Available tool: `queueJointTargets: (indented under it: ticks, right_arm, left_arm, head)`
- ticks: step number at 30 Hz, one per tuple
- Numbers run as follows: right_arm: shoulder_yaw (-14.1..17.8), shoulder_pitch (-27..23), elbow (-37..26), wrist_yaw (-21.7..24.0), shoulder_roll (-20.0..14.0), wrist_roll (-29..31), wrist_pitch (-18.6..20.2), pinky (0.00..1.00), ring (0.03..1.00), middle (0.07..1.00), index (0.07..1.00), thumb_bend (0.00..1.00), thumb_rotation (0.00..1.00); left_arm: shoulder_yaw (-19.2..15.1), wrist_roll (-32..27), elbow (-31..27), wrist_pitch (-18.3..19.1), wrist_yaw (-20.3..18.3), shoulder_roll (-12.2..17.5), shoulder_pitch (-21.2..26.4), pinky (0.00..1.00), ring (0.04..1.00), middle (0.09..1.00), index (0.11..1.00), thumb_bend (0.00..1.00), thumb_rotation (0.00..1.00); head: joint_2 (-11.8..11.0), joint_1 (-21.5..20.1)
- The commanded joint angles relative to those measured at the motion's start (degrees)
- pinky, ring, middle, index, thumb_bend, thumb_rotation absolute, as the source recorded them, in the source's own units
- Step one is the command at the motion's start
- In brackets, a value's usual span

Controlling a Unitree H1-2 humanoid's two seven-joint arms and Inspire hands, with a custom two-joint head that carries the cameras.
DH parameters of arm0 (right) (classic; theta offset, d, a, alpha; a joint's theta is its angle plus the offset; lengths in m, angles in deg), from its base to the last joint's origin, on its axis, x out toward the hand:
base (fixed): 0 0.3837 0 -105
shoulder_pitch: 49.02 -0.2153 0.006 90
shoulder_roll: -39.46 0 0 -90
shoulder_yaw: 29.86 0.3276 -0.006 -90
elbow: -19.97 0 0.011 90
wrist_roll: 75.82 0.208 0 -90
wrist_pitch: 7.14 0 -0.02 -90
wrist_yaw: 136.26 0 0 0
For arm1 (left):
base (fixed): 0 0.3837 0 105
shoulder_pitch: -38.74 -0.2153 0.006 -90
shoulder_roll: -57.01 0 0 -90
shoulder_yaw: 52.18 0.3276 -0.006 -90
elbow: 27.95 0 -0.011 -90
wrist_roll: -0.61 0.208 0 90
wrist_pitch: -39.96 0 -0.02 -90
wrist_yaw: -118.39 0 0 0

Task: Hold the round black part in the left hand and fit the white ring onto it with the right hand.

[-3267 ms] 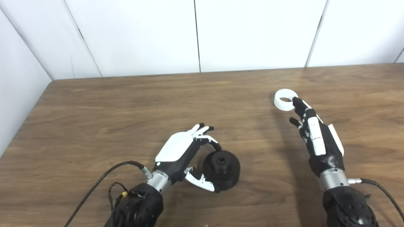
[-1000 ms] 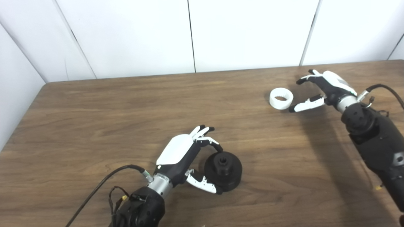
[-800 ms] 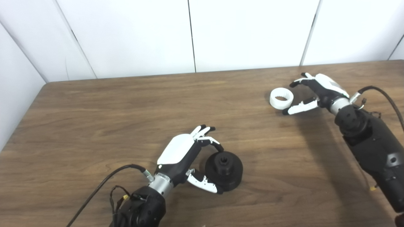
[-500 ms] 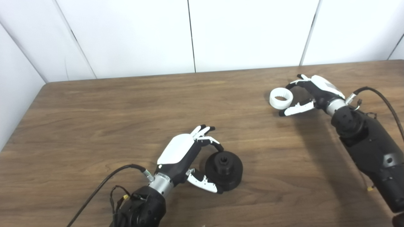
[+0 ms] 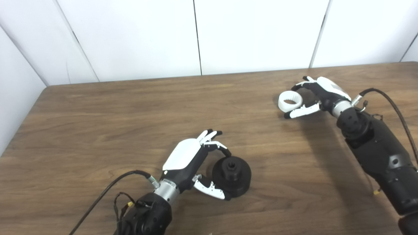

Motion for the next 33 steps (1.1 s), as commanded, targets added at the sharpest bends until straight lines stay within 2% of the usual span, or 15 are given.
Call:
queueJointTargets:
  ticks: [1,10,23,33]
  right_arm:
    - [0.27,-3.92,-0.26,-1.96,0.04,-0.44,-2.79,1.0,1.0,0.991,0.798,1.0,0.39]
    - [-0.09,-4.32,0.52,-2.32,0.77,-1.08,-3.26,1.0,1.0,0.984,0.785,1.0,0.38]
    - [0.59,-3.63,0.72,-4.98,0.58,-0.84,-6.43,1.0,1.0,0.944,0.675,0.92,0.35]
    - [0.82,-3.63,0.57,-5.38,0.6,-0.92,-6.54,1.0,1.0,0.93,0.62,0.88,0.32]
  left_arm:
    - [0.48,1.29,1.32,1.32,-2.41,1.12,-1.33,0.87,1.0,0.959,0.601,0.96,0.18]
    - [0.32,1.36,1.14,1.34,-2.27,1.17,-1.51,0.87,1.0,0.958,0.601,0.96,0.17]
    - [0.46,1.67,1.5,1.38,-2.45,1.1,-1.16,0.87,1.0,0.962,0.604,0.96,0.18]
    - [0.47,2.1,1.32,1.69,-2.45,1.04,-1.21,0.87,1.0,0.962,0.602,0.95,0.18]
  head:
    - [0.09,-0.07]
    - [0.01,0.08]
    - [0.3,0.01]
    - [0.41,0.07]
